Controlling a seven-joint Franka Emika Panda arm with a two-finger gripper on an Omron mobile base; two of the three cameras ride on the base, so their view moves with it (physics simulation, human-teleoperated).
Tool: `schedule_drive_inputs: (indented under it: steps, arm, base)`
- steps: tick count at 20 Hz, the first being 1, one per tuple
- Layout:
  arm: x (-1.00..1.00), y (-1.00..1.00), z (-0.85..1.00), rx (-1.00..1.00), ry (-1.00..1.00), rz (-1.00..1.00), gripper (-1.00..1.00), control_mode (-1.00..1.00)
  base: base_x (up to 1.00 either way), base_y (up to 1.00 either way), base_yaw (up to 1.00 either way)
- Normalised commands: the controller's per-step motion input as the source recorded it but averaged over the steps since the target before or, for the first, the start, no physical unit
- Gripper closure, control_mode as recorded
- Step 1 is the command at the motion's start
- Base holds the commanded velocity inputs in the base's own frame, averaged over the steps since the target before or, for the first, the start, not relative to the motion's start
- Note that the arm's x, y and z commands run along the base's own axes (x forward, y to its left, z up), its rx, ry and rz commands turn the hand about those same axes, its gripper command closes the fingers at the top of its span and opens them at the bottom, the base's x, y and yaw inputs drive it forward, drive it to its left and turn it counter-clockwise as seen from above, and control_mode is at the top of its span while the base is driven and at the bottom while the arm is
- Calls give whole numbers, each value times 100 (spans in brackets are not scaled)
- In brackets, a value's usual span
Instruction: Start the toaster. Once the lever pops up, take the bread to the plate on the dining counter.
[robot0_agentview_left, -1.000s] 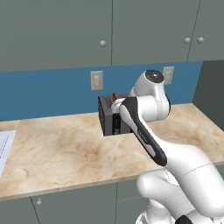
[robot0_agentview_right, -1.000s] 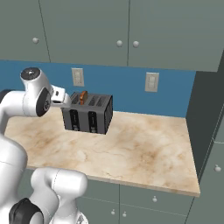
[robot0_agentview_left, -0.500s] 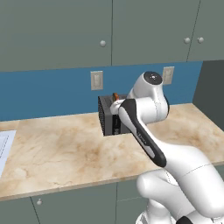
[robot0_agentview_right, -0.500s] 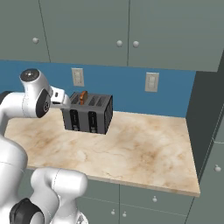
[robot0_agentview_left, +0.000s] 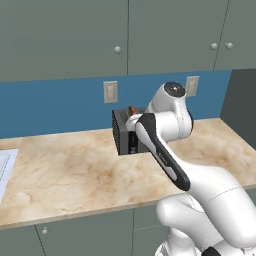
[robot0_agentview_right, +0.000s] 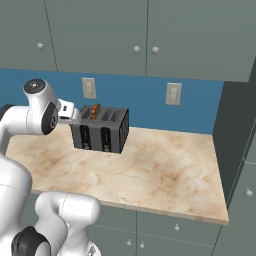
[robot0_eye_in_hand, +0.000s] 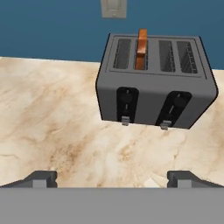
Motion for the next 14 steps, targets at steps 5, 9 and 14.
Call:
schedule_drive_inputs:
  steps: [5, 9, 14]
  arm:
    - [3, 0, 0, 0, 0, 0, -100, -100]
    - [4, 0, 0, 0, 0, 0, -100, -100]
    - [2, 0, 0, 0, 0, 0, -100, -100]
  base:
    - [0, 0, 0]
    - [0, 0, 0]
    - [0, 0, 0]
